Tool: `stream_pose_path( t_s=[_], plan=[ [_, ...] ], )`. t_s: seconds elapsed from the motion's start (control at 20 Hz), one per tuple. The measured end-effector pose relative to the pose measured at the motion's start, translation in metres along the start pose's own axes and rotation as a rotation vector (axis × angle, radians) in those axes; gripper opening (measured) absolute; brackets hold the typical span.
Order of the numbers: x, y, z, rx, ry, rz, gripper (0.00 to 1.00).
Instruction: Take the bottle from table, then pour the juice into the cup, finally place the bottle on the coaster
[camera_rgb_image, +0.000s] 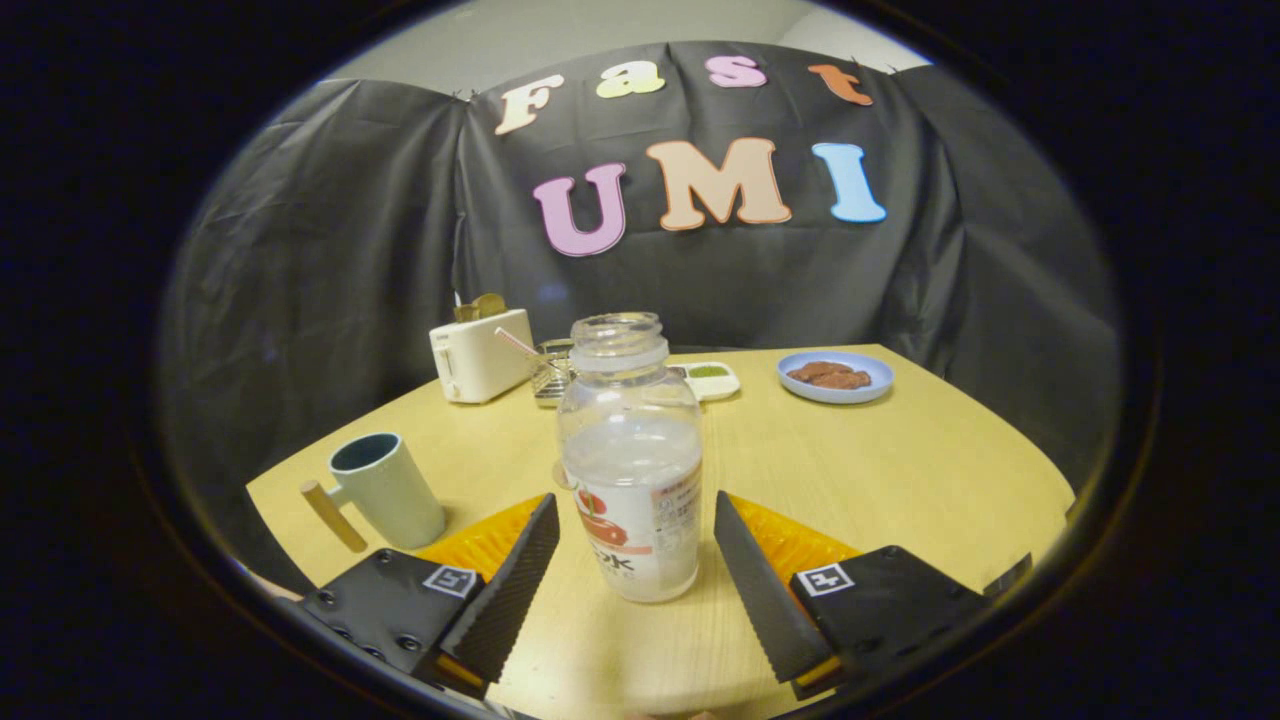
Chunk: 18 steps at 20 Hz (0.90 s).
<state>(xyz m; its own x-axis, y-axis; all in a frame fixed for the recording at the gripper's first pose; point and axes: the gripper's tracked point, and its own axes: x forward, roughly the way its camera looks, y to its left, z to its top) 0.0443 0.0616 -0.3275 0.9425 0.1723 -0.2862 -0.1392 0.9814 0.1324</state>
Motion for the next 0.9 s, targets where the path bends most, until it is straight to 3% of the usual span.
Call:
stream_pose_path(
  t_s=[0.6,0.9],
  plan=[
    [0.033,-0.001,-0.011,0.075,0.026,-0.026,0.9],
    [0.032,-0.004,-0.007,0.015,0.016,-0.085,0.82]
  ],
)
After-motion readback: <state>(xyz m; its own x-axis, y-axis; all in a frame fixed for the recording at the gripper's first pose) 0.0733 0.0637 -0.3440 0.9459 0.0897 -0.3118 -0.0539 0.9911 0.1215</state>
